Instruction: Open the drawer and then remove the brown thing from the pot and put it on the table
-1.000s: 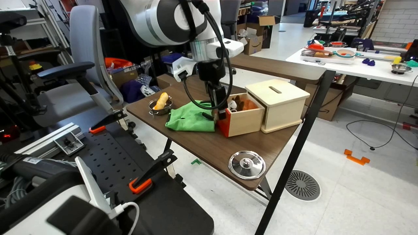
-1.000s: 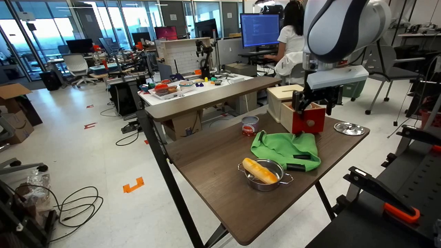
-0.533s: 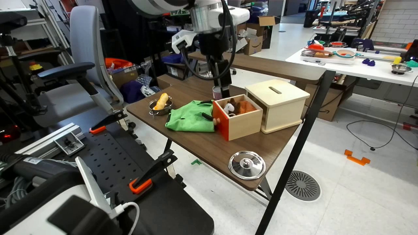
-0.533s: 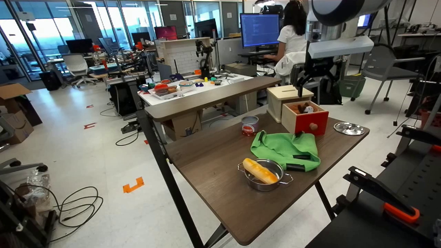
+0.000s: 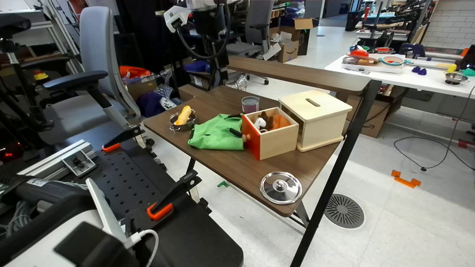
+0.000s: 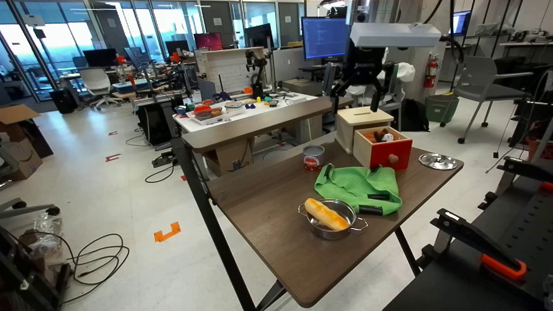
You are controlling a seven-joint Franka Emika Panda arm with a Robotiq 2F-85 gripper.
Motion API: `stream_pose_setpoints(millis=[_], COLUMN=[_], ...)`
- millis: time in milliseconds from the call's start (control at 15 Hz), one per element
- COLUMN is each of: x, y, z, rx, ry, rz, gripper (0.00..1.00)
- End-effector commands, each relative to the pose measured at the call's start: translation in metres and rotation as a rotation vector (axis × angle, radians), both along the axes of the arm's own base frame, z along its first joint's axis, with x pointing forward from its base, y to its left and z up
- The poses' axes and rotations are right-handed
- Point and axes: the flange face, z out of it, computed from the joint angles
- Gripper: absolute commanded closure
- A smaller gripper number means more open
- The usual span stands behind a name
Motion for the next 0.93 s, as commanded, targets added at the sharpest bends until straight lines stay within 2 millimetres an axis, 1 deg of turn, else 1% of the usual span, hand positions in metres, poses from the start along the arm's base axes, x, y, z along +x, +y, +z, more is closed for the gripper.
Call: stream_pose_setpoints(millis=[0, 333, 533, 667, 867], x=[-0.008, -0.036, -0.049, -0.054, -0.055], y=[0.037, 0.078, 0.096, 0.101, 0.097], z=[-0.016, -0.048, -0.062, -0.072, -0.090], rx=[0.062, 0.160, 0.211, 0.230, 0.183], ry=[0.054, 0.139, 0.205, 0.247, 0.260], rz=[0.024, 0.109, 0.208, 0.262, 0.330], gripper=[0.00, 0.00, 0.00, 0.00, 0.00])
